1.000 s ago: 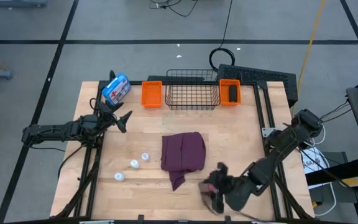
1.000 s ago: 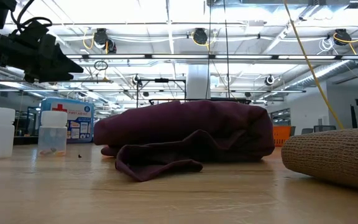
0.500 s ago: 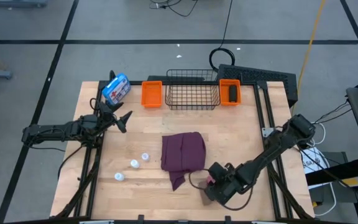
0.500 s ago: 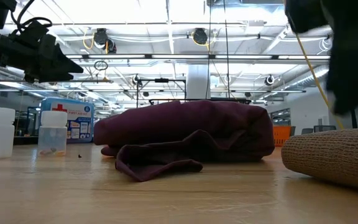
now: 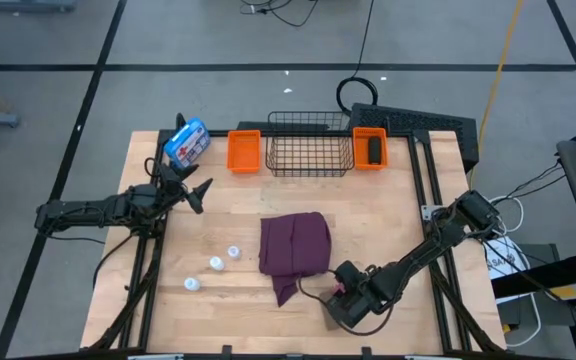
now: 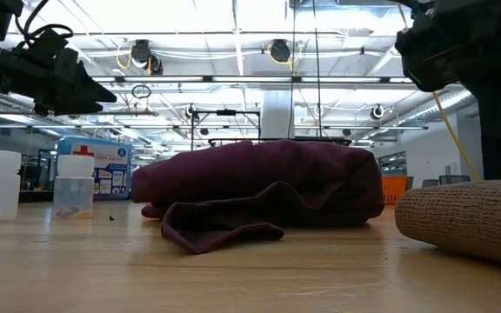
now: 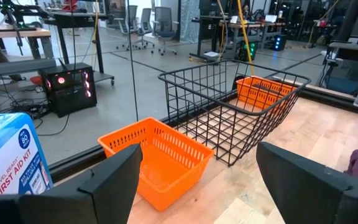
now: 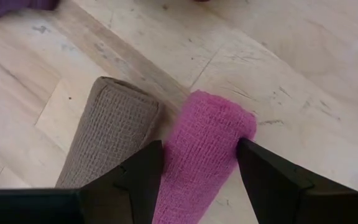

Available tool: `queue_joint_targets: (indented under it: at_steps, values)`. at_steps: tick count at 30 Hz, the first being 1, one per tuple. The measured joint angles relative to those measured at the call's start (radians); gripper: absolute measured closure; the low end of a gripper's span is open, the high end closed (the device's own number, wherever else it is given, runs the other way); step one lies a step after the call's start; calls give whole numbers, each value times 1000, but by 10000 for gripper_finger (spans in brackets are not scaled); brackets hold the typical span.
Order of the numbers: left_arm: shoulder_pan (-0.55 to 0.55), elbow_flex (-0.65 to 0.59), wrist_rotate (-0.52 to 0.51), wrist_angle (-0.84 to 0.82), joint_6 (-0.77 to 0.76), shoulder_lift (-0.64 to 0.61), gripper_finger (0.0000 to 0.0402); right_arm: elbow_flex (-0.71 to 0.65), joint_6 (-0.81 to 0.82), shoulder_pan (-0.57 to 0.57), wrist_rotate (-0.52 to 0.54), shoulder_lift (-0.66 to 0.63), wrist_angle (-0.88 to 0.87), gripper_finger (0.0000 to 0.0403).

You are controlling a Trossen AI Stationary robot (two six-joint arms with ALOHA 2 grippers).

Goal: Pick & place medical supplies in basket/bin
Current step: Put the pink bandage into the right orange bin

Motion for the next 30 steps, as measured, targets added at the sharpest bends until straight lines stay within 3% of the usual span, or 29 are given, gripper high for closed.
queue_joint_targets:
  at_steps: [6,18,30]
  values:
    - [0,0,0,0,0,0,78,-2,-4,-26,110,4,-93,227]
    - [0,0,0,0,0,0,78,-10,-186,-159,388,-4,-260,257]
    - [0,0,0,2,0,0,78,-6,-283,-174,408,-183,-282,250]
